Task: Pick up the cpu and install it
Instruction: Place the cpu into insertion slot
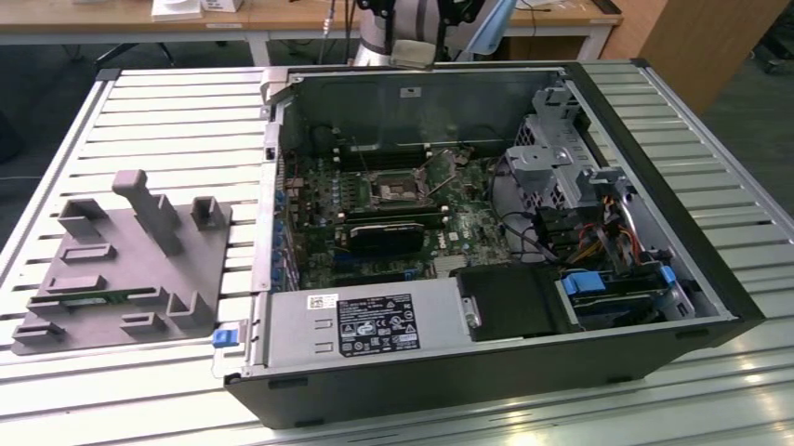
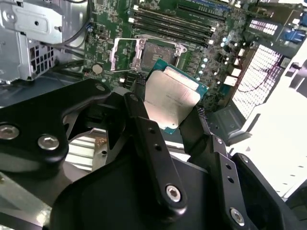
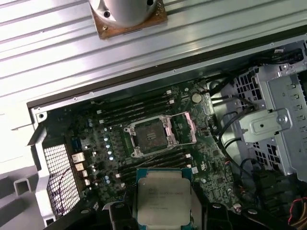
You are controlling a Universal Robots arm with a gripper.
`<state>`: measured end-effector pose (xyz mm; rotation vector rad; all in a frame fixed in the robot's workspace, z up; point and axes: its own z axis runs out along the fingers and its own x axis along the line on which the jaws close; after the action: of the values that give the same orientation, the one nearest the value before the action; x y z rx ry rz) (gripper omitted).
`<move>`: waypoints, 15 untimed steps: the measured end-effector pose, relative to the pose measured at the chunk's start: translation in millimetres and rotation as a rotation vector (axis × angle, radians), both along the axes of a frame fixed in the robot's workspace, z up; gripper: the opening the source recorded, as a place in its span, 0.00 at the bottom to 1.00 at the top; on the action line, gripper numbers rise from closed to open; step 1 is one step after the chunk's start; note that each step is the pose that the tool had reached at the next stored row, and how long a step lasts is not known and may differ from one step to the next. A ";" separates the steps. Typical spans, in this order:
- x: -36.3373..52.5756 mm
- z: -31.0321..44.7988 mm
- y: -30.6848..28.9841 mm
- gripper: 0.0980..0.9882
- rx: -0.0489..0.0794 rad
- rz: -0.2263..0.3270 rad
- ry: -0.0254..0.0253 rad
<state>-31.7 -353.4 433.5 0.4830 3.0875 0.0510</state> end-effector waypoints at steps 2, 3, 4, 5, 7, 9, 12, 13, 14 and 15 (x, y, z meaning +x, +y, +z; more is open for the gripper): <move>0.0 -0.1 0.0 0.49 0.000 -0.023 0.0000; 0.0 -0.2 0.0 0.49 0.000 -0.033 0.0000; 0.0 -0.2 0.0 0.49 0.000 -0.044 0.0000; 0.0 -0.2 0.0 0.49 0.000 -0.054 0.0000; 0.0 -0.3 0.0 0.49 0.000 -0.075 0.0000; 0.0 -0.3 0.0 0.49 0.000 -0.096 0.0000; 0.0 -0.5 0.0 0.49 0.000 -0.125 0.0000; 0.0 -0.5 0.0 0.49 0.000 -0.135 0.0000; 0.0 -0.5 0.0 0.49 0.000 -0.145 0.0001; 0.0 -0.6 0.0 0.49 0.000 -0.154 0.0000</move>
<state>-31.7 -353.4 432.9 0.7187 3.0388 0.0489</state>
